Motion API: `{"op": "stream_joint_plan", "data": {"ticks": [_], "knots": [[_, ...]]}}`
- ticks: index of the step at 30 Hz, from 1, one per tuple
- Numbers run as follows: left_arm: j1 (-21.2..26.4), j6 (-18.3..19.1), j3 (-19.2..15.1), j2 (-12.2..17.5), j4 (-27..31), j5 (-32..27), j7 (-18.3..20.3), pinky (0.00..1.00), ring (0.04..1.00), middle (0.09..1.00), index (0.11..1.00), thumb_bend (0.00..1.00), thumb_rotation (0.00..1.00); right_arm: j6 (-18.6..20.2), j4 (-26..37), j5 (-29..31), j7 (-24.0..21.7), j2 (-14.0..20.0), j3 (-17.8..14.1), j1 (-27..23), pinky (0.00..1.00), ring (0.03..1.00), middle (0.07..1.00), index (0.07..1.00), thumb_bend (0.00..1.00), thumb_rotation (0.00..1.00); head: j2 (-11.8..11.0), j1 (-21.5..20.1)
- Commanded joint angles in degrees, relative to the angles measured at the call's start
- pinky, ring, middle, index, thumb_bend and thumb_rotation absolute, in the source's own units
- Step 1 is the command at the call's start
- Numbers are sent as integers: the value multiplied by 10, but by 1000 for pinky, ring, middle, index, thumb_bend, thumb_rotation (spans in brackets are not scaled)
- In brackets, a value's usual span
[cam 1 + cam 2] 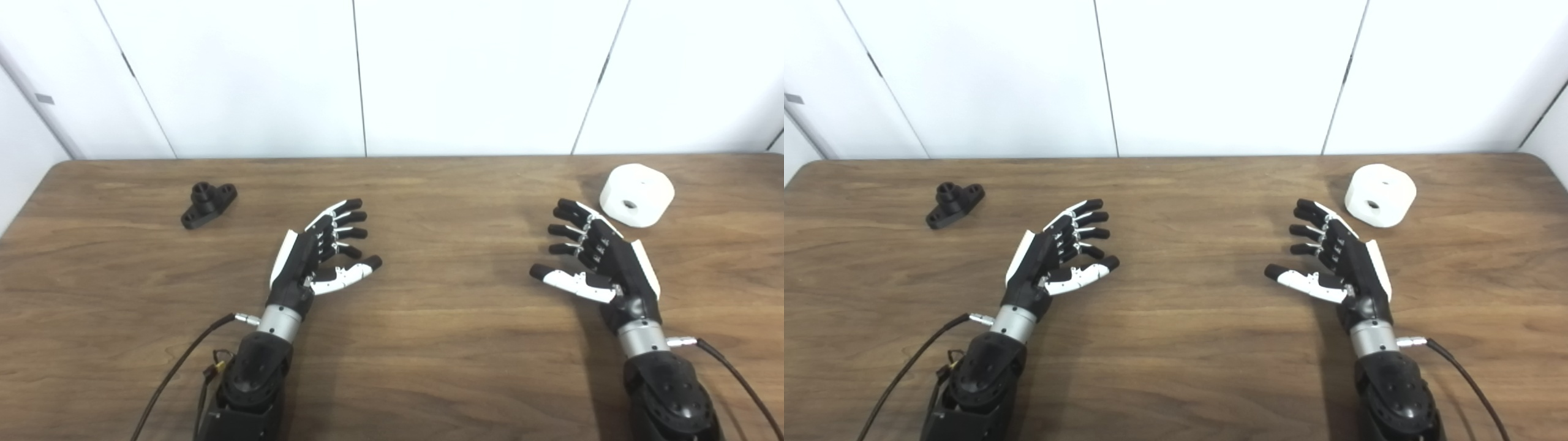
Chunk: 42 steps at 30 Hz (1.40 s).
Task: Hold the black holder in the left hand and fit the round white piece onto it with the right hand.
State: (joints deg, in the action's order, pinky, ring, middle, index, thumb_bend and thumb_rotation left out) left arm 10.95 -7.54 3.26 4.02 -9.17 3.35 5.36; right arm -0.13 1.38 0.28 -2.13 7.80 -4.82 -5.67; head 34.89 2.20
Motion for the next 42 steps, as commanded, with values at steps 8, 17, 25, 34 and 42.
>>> {"op": "stream_joint_plan", "data": {"ticks": [8, 17, 25, 34, 42], "knots": [[3, -19, 2, -1, -9, -4, 1, 567, 728, 804, 836, 713, 0, -17, 19, -5, 4, 3, 0, -15, 628, 749, 813, 796, 781, 69, 2, 3], [4, -17, 9, -12, -15, 4, -5, 564, 725, 804, 827, 706, 0, -35, 3, 10, -3, 14, -8, -16, 618, 737, 809, 793, 786, 72, -21, 119], [9, -20, 23, -40, -36, 22, -19, 557, 725, 800, 822, 722, 0, 3, 25, 39, -10, 29, -29, -6, 643, 757, 817, 805, 763, 67, -56, 213], [15, -34, 27, -50, -54, 35, -26, 565, 725, 797, 813, 729, 0, -45, 16, -2, -5, 42, -20, -2, 578, 720, 819, 822, 723, 14, -64, 231], [17, -36, 26, -52, -57, 35, -31, 552, 719, 797, 805, 724, 0, -49, 13, -2, -6, 45, -20, -2, 578, 723, 830, 834, 716, 29, -62, 232]]}}
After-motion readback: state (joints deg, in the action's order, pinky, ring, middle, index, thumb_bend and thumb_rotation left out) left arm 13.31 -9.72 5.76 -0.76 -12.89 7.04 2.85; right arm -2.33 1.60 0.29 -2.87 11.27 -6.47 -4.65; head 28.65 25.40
